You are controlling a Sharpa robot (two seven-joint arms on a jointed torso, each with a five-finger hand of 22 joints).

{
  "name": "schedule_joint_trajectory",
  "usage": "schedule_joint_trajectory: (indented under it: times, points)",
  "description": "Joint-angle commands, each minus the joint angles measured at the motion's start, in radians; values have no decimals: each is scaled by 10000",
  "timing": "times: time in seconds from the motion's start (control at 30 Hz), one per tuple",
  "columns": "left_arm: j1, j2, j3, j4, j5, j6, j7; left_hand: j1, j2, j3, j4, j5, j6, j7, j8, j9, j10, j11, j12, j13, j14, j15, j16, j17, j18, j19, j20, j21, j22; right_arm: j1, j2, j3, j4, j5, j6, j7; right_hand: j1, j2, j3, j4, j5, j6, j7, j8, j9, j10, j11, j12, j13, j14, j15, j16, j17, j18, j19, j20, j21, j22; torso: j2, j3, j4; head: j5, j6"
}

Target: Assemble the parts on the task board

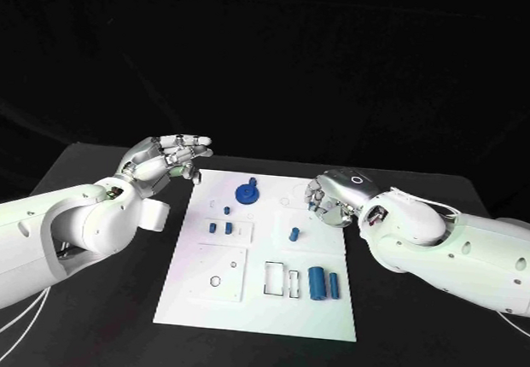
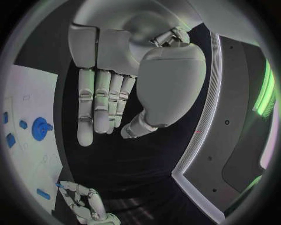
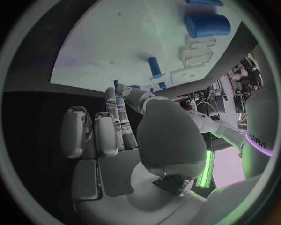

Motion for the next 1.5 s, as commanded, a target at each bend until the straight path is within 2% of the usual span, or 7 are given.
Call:
schedule_joint_trajectory:
  times: [0.03, 0.33, 0.43, 0.63, 0.83, 1.2, 1.5]
  points:
    - [-5, 34, 8, -1, -49, 150, 24, 11, 59, -39, -35, -40, -40, 7, -52, -10, -53, 36, 47, 14, -46, 16, -8, -8, 148, 28, 18, -40, -10, 14, -48, 13, 334, 122, -429, 52, -73, 5, -38, -2, -43, 46, -30, 60, 1, 95, -59, -32, 17, 314, -53, 48, -4, -152, 91, -13, 36, 268, 14, 8, 7, 89, 2]
    - [-25, 92, 8, -50, -50, 173, 26, 11, 59, -39, -35, -40, -40, 7, -52, -10, -53, 36, 47, 14, -46, 16, -8, -8, 148, 28, 18, -40, -10, -34, 230, 30, 1199, 461, -903, 345, -83, 3, -40, 2, -51, 42, -32, 61, 7, 94, -60, -37, 21, 312, -54, 45, -14, -157, 101, -13, 54, 287, 5, 3, 34, 466, -50]
    - [-29, 129, 8, -73, -49, 174, 23, 11, 59, -39, -35, -40, -40, 7, -52, -10, -53, 36, 47, 14, -46, 16, -8, -8, 148, 28, 18, -40, -10, -96, 451, 30, 1373, 549, -955, 473, -83, 3, -40, 2, -51, 42, -32, 61, 7, 94, -60, -37, 21, 312, -54, 45, -14, -157, 101, -13, 54, 287, 10, -8, 36, 751, -111]
    - [-32, 249, 4, -123, -52, 173, 3, 5, 53, -54, -35, -42, -48, 17, -60, -16, -74, 46, 50, 15, -49, 22, -6, -16, 147, 35, 20, -47, -17, -363, 1004, 23, 1391, 755, -900, 746, -111, -4, -46, 15, -25, 13, -29, 54, 16, 81, -56, -55, 29, 305, -52, 33, -45, -149, 80, -13, 29, 267, -7, -28, 45, 1192, -243]
    - [-33, 375, -1, -174, -54, 172, -20, 3, 53, -57, -34, -42, -49, 17, -61, -17, -77, 47, 51, 15, -50, 23, -6, -17, 146, 36, 21, -49, -19, -771, 1512, -8, 1164, 839, -789, 935, -113, -1, -43, 16, -15, 6, -28, 53, 19, 78, -56, -60, 31, 303, -52, 30, -52, -149, 79, -13, 27, 267, 1, -45, 39, 1430, -318]
    - [-31, 471, -4, -182, -56, 184, -59, 1, 54, -64, -33, -42, -48, 17, -62, -18, -84, 49, 55, 16, -52, 26, -5, -22, 145, 39, 23, -54, -22, -1293, 2127, -74, 629, 871, -610, 1093, -132, 6, -47, 28, 3, -16, -23, 49, 27, 69, -51, -73, 38, 299, -50, 26, -65, -146, 71, -13, 20, 263, 6, -28, 33, 1682, -470]
    - [-30, 483, -4, -174, -58, 211, -99, -2, 53, -72, -31, -42, -47, 17, -62, -20, -90, 50, 58, 17, -54, 28, -5, -25, 145, 41, 25, -58, -25, -1461, 2383, -119, 303, 860, -488, 1096, -166, 5, -62, 46, 8, -41, -19, 45, 37, 60, -44, -87, 48, 294, -45, 25, -75, -146, 67, -10, 17, 264, 7, -18, 7, 1826, -550]
